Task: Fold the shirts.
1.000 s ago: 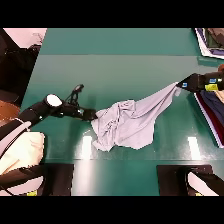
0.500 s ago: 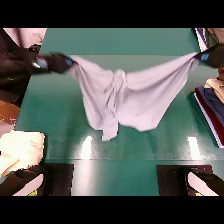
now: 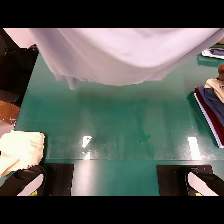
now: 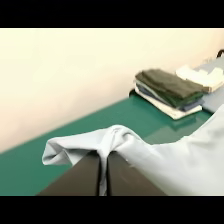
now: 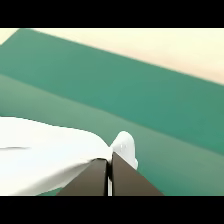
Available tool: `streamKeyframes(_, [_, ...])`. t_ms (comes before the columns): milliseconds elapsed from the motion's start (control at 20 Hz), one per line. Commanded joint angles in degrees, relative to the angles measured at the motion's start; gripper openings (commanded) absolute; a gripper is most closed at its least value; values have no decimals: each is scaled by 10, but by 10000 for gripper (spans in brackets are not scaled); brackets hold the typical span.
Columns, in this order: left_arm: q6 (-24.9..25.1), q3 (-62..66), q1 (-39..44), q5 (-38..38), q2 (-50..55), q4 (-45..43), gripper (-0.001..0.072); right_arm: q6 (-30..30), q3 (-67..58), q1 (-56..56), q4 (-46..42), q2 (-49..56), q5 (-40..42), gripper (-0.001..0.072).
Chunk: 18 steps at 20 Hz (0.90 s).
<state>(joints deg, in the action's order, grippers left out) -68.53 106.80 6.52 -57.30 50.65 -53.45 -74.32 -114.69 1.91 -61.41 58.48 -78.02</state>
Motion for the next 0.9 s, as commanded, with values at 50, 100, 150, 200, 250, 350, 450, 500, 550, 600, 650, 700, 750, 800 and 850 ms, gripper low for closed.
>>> streamKeyframes(50, [-1,121,0,-51,-2,-20,21,0,-42,0,-64,-24,-10,12])
streamKeyframes(100, [-4,141,0,-64,-2,-20,21,0,-21,0,-83,-40,-5,12])
streamKeyframes(150, [-10,156,0,-76,-2,-20,21,-1,4,0,-105,-56,-1,12])
streamKeyframes(200, [-20,162,0,-87,-2,-20,21,-2,25,0,-114,-69,-1,12])
streamKeyframes(250, [-22,160,0,-106,-2,-22,21,-4,47,0,-120,-79,-2,12])
streamKeyframes(350, [-49,113,0,-151,-2,-46,21,-5,90,0,-121,-81,-7,11])
streamKeyframes(450, [-63,15,0,-179,4,-70,21,-5,137,0,-112,-50,-25,12])
streamKeyframes(500, [-63,-39,0,-186,12,-72,21,-5,160,0,-108,-28,-34,11])
streamKeyframes(550, [-63,-99,0,-188,22,-72,21,-5,185,0,-106,-1,-38,11])
streamKeyframes(600, [-62,-155,0,-186,35,-72,22,-5,208,0,-105,28,-40,12])
streamKeyframes(650, [-61,-212,0,-178,56,-72,21,-5,232,0,-101,62,-41,12])
streamKeyframes(700, [-60,-263,0,-162,78,-72,22,-2,253,0,-102,95,-40,12])
streamKeyframes(750, [-59,-311,0,-132,104,-72,22,1,271,0,-102,128,-35,11])
streamKeyframes(800, [-46,-348,0,-94,132,-71,22,1,285,0,-102,163,-23,12])
streamKeyframes(850, [-26,-376,0,-48,165,-69,22,1,294,0,-102,196,-2,12])
